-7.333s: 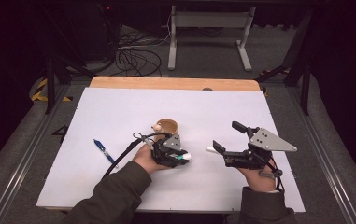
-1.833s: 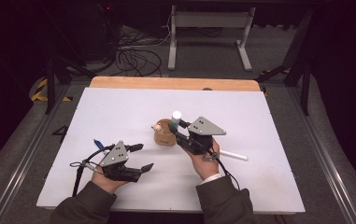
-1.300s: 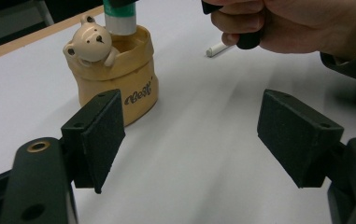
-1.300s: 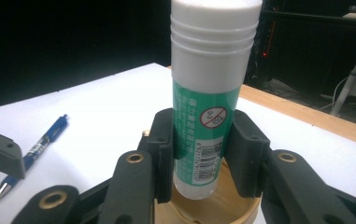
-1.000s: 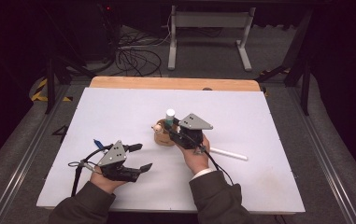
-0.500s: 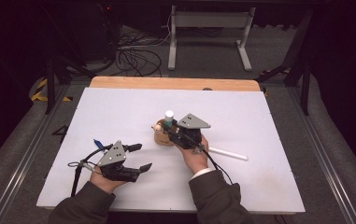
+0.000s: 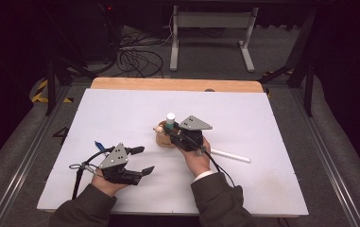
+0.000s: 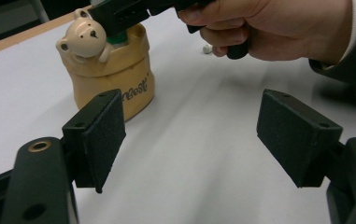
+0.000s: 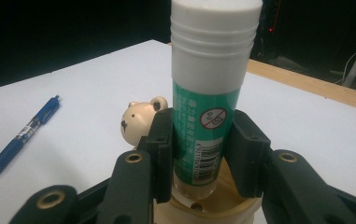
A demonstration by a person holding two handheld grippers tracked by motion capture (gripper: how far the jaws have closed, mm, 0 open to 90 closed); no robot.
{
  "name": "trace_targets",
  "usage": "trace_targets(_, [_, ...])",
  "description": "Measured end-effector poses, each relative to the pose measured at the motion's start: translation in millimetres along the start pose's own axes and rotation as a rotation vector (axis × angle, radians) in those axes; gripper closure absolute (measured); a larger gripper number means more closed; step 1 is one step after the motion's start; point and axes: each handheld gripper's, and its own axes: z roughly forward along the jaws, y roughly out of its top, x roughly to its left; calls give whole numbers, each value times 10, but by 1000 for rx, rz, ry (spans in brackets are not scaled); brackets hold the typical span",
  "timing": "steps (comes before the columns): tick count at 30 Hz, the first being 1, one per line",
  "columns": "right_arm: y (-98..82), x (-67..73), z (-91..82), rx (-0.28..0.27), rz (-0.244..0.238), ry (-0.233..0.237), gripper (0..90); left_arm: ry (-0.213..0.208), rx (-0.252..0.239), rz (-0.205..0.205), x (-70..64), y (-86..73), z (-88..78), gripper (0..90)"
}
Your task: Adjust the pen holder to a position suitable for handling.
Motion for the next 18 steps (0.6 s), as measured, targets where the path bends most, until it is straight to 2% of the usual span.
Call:
trace_targets(7, [1,-6,-6,0,5,3,649,-1,-1,-3,-6,2,-3,243])
trace_targets(13, [19,-27,-23,-34,27,21,586,-10,4,9,-14,1,9,250])
trace_targets(18, [26,-46,-51,-40,34,23,510,-9,4,5,-17,0,8,249])
